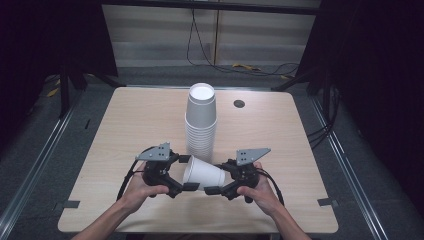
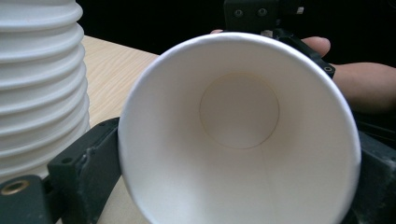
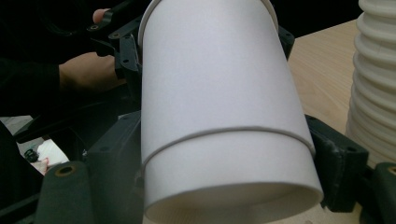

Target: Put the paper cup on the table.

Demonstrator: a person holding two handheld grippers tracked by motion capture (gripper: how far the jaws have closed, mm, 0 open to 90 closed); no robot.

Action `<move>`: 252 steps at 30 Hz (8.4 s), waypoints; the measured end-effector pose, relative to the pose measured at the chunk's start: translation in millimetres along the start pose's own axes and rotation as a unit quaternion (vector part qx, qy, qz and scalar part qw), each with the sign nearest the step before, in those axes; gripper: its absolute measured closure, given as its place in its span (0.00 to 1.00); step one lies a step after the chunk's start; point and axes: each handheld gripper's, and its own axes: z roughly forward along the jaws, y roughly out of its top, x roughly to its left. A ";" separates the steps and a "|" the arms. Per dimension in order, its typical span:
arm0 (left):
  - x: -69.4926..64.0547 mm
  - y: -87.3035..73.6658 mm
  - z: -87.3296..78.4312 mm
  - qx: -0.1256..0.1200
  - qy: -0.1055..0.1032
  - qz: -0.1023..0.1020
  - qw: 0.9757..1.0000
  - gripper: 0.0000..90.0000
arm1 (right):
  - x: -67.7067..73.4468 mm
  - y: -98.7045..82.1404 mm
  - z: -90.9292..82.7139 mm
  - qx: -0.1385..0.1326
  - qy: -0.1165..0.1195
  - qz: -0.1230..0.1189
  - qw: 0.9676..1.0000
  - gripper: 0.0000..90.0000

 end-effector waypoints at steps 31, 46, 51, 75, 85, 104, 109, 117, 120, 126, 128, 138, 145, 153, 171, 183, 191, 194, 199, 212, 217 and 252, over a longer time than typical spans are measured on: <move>-2.5 3.7 -5.6 0.034 0.019 0.012 0.999 0.12 | 0.7 3.7 3.3 0.027 -0.028 -0.018 0.999 0.14; -1.5 6.8 -12.3 0.061 0.047 0.014 0.997 0.12 | 4.3 2.5 -3.5 0.040 -0.070 -0.039 0.996 0.15; -2.0 11.3 -18.2 0.069 0.061 0.024 0.995 0.12 | 4.5 0.2 -5.5 0.039 -0.081 -0.036 0.995 0.15; 0.4 18.4 -30.9 0.119 0.088 0.026 0.989 0.11 | -7.3 -14.4 -35.8 -0.010 -0.238 -0.031 0.971 0.15; -1.1 22.3 -43.9 0.141 0.108 0.026 0.984 0.12 | 0.9 -20.4 -45.2 -0.032 -0.336 -0.046 0.940 0.15; 27.9 20.0 -83.5 0.167 0.195 0.002 0.966 0.11 | 0.9 -29.8 -57.2 -0.041 -0.369 -0.008 0.928 0.15; 37.6 18.1 -86.4 0.177 0.221 -0.009 0.959 0.10 | -0.9 -31.2 -57.4 -0.045 -0.371 -0.007 0.927 0.15; 52.9 18.9 -83.1 0.206 0.248 -0.019 0.946 0.10 | -1.0 -30.8 -54.7 -0.046 -0.365 -0.010 0.930 0.15; 59.5 19.5 -80.6 0.219 0.257 -0.025 0.941 0.10 | -1.3 -30.8 -54.8 -0.044 -0.365 -0.009 0.930 0.15; 72.0 25.7 -78.7 0.246 0.274 -0.023 0.929 0.10 | -1.5 -30.8 -53.5 -0.045 -0.362 -0.012 0.931 0.15; 75.3 28.3 -76.8 0.259 0.281 -0.025 0.924 0.10 | -1.9 -31.0 -53.3 -0.043 -0.362 -0.013 0.931 0.15; 94.1 32.2 -61.2 0.318 0.285 -0.038 0.903 0.10 | -1.5 -31.0 -52.3 -0.039 -0.360 -0.014 0.932 0.15; 106.1 32.4 -55.7 0.352 0.295 -0.043 0.887 0.10 | -2.2 -31.4 -52.1 -0.040 -0.354 -0.011 0.934 0.15; 114.0 23.3 -49.2 0.367 0.312 -0.046 0.875 0.08 | -2.9 -31.7 -51.1 -0.035 -0.354 -0.011 0.934 0.15; 127.2 4.1 -45.7 0.313 0.313 -0.057 0.895 0.08 | -4.1 -32.3 -50.8 -0.033 -0.357 -0.010 0.934 0.15; 129.6 -10.8 -49.5 0.266 0.306 -0.091 0.909 0.15 | -5.0 -32.5 -51.4 -0.035 -0.356 -0.005 0.934 0.15; 130.4 -27.3 -51.6 0.264 0.307 -0.074 0.912 0.17 | -6.1 -32.8 -51.2 -0.036 -0.355 0.002 0.934 0.15; 128.9 -31.6 -53.1 0.258 0.312 -0.066 0.912 0.17 | -6.4 -33.1 -50.4 -0.034 -0.355 0.005 0.934 0.15; 127.4 -33.7 -58.8 0.252 0.309 -0.070 0.915 0.17 | -6.9 -33.2 -49.5 -0.034 -0.354 0.004 0.934 0.15; 113.4 -42.8 -77.9 0.228 0.327 -0.067 0.915 0.17 | -7.3 -33.5 -48.3 -0.033 -0.355 0.008 0.934 0.15; 109.2 -46.1 -86.0 0.202 0.324 -0.083 0.920 0.17 | -7.6 -33.8 -46.8 -0.031 -0.354 0.008 0.935 0.15; 5.2 -55.3 -84.1 0.090 0.285 -0.064 0.952 0.18 | 7.3 -38.1 -50.5 -0.019 -0.351 0.006 0.936 0.15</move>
